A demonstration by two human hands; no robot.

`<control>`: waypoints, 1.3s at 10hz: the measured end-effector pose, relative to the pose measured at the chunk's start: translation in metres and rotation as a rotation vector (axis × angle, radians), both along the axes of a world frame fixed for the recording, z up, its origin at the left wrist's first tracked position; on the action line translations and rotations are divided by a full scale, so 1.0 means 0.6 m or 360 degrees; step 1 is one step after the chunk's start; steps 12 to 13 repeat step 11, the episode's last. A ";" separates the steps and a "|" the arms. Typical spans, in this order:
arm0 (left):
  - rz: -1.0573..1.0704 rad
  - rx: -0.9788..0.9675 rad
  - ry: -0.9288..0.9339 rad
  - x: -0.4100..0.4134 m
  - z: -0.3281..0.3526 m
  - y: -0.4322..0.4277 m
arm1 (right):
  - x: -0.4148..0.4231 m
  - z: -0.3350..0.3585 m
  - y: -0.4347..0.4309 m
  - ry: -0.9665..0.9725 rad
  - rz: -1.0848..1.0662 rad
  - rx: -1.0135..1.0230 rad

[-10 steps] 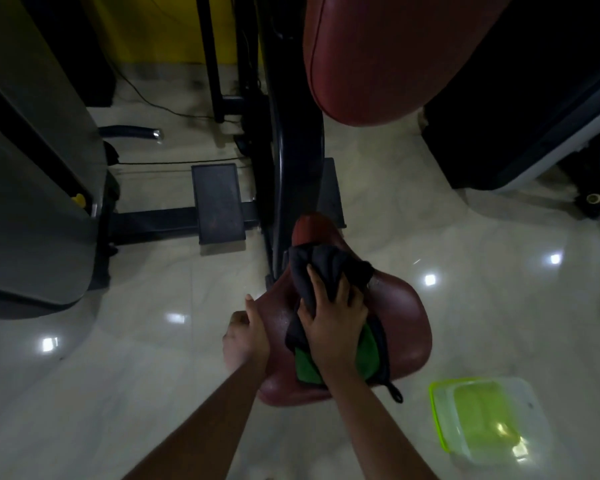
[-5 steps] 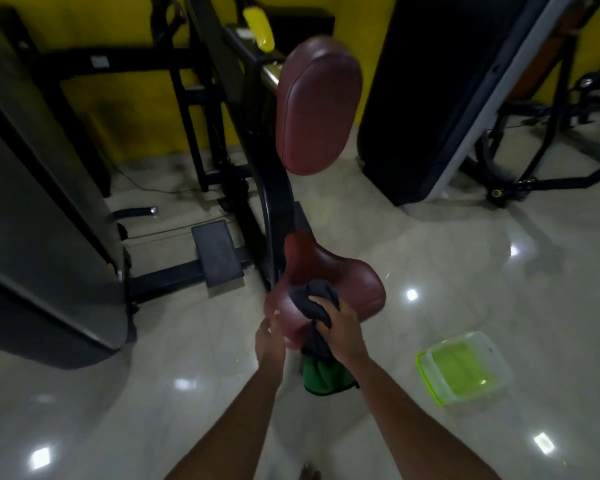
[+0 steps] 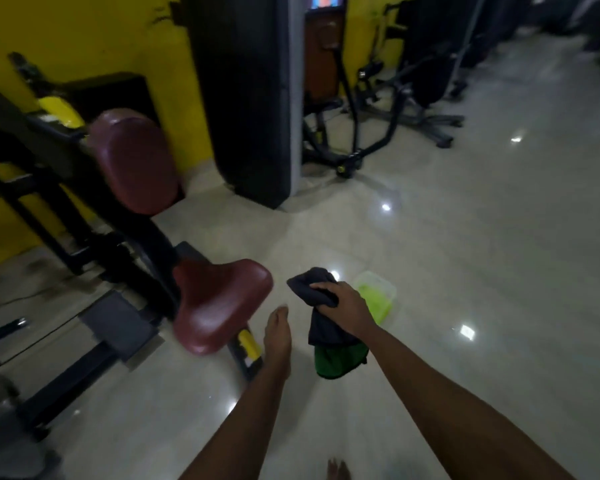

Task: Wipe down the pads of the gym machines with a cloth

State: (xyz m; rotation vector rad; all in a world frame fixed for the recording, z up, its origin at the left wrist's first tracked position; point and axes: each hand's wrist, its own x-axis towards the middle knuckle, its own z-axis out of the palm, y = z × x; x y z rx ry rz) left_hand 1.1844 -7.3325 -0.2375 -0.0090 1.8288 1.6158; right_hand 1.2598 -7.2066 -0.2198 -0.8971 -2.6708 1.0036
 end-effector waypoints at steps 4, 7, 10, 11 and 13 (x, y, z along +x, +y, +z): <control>-0.0148 0.0013 -0.0003 0.067 -0.006 0.337 | 0.113 0.001 0.355 -0.0206 -0.0107 0.0094; 0.0081 -0.0032 -0.0015 0.007 -0.026 0.491 | -0.001 -0.037 0.552 -0.0398 0.0304 0.0300; 0.0201 -0.0093 -0.0034 -0.091 -0.067 0.636 | -0.091 -0.109 0.676 -0.0417 0.0363 0.0080; 0.0238 -0.0131 -0.0019 -0.122 -0.071 0.691 | -0.116 -0.110 0.714 -0.0063 0.0142 -0.0226; 0.0238 -0.0131 -0.0019 -0.122 -0.071 0.691 | -0.116 -0.110 0.714 -0.0063 0.0142 -0.0226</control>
